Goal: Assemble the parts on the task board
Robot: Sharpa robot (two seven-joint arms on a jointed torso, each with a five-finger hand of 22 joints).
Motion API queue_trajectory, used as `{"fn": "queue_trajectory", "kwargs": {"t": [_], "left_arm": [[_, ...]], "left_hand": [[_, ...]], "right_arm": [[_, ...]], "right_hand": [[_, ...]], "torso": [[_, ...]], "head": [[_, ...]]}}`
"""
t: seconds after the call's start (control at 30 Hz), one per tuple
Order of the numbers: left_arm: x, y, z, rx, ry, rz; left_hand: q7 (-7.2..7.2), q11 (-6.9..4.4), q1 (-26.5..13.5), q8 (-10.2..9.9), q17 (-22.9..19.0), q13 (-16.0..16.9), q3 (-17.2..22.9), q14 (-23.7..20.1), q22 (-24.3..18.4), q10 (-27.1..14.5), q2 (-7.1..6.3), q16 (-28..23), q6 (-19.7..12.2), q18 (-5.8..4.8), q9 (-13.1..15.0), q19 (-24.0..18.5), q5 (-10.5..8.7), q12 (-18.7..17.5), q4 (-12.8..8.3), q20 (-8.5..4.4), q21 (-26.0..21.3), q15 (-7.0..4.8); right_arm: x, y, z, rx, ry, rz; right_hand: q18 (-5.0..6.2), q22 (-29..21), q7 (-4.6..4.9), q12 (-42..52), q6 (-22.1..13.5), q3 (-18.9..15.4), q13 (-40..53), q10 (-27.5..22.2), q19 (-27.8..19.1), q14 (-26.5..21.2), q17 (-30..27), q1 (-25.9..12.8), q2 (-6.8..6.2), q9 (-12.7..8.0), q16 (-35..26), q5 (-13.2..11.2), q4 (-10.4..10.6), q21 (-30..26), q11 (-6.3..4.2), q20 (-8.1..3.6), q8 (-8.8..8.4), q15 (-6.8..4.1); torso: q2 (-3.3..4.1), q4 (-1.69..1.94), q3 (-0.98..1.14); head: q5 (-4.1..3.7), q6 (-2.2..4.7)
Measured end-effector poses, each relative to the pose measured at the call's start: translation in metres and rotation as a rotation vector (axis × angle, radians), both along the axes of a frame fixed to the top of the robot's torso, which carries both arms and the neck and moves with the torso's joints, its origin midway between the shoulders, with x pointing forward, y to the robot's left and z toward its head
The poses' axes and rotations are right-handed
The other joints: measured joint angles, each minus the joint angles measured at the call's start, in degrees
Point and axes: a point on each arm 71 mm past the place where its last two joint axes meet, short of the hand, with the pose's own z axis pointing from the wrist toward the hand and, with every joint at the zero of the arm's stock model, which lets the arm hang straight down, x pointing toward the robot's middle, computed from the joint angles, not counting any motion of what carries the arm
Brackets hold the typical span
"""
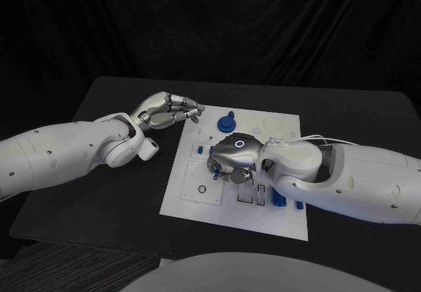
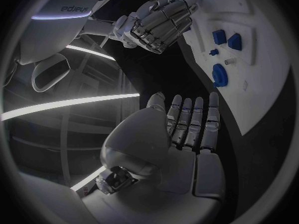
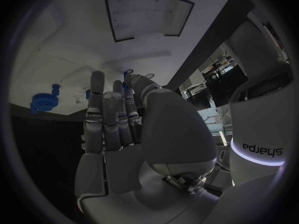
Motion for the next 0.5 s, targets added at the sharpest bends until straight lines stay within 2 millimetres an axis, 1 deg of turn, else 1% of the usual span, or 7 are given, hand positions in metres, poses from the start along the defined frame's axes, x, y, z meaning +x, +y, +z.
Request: {"fn": "queue_trajectory", "kwargs": {"t": [0.2,0.5], "left_arm": [[0.0006,0.0002,-0.0006,0.002,0.003,0.001],[0.0008,-0.0001,-0.0015,0.004,0.008,0.000]], "left_hand": [[0.00,0.00,0.0,0.0,-0.1,0.0,0.0,0.0,0.0,0.0,0.00,0.0,0.0,0.00,-0.1,0.0,0.00,0.0,0.0,0.00,0.0,0.00],[0.00,0.00,0.0,0.0,-0.1,0.0,0.0,0.0,0.0,0.0,0.00,0.0,0.0,0.00,-0.1,0.0,0.00,0.0,0.0,0.00,0.0,0.00]], "right_arm": [[-0.0013,0.0000,-0.0002,0.000,0.002,0.002],[-0.0020,0.0001,-0.0004,0.000,0.004,0.003]], "right_hand": [[0.00,0.0,0.08,0.0,-0.1,0.0,0.0,0.0,0.0,-0.2,-0.2,0.0,0.00,0.0,-0.4,0.0,0.0,0.0,0.00,0.00,-0.01,-0.15],[0.00,0.0,0.08,0.0,-0.1,0.0,0.0,0.0,0.0,-0.2,-0.3,0.0,-0.01,0.0,-0.4,0.0,0.0,0.0,0.00,0.00,-0.16,-0.15]], "torso": [[0.01,0.00,-0.06],[0.01,-0.02,-0.08]], "head": [[-0.04,0.00],[-0.03,0.00]]}}
